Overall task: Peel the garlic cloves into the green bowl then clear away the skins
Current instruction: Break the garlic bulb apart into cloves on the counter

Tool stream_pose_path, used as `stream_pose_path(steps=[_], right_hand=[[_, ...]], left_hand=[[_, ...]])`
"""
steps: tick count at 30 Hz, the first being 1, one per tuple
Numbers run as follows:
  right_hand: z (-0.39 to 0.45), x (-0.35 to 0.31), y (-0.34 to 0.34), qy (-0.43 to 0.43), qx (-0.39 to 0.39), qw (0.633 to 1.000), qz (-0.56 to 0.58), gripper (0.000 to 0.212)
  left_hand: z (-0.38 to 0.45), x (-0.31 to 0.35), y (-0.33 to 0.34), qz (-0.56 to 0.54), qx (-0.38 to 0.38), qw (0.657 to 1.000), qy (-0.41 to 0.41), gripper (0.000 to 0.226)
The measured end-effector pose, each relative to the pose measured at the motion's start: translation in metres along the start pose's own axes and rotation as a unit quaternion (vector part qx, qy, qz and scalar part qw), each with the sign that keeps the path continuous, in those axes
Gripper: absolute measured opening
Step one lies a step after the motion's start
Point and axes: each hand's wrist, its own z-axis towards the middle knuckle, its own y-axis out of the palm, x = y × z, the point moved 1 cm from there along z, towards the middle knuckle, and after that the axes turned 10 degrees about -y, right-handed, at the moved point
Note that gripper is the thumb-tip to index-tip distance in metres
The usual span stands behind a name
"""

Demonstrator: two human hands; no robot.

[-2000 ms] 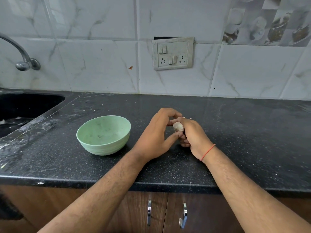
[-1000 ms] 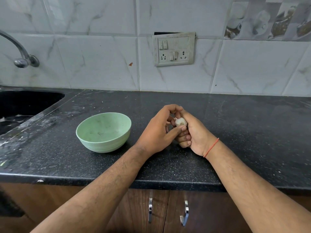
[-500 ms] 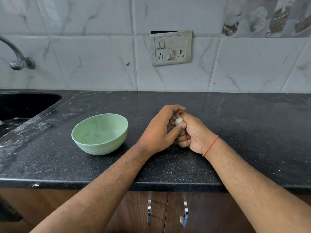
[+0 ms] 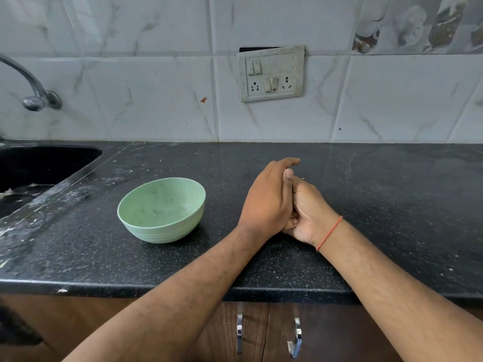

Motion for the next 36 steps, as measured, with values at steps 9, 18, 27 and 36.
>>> stream_pose_path(steps=[9, 18, 27, 36], right_hand=[[0.0, 0.001, 0.005, 0.0, 0.025, 0.999, -0.026, 0.04], [-0.003, -0.001, 0.01, -0.003, 0.027, 0.999, -0.046, 0.04], [-0.002, 0.002, 0.009, -0.007, 0.055, 0.998, 0.006, 0.051], [-0.002, 0.003, 0.01, -0.003, 0.071, 0.997, -0.041, 0.046]], left_hand=[[0.008, -0.008, 0.005, -0.035, 0.007, 0.999, -0.02, 0.035], [0.007, -0.008, 0.004, -0.049, 0.018, 0.998, -0.033, 0.035], [0.008, -0.006, 0.002, -0.041, 0.049, 0.998, -0.027, 0.028], [0.011, -0.01, 0.003, -0.047, 0.013, 0.998, -0.032, 0.039]])
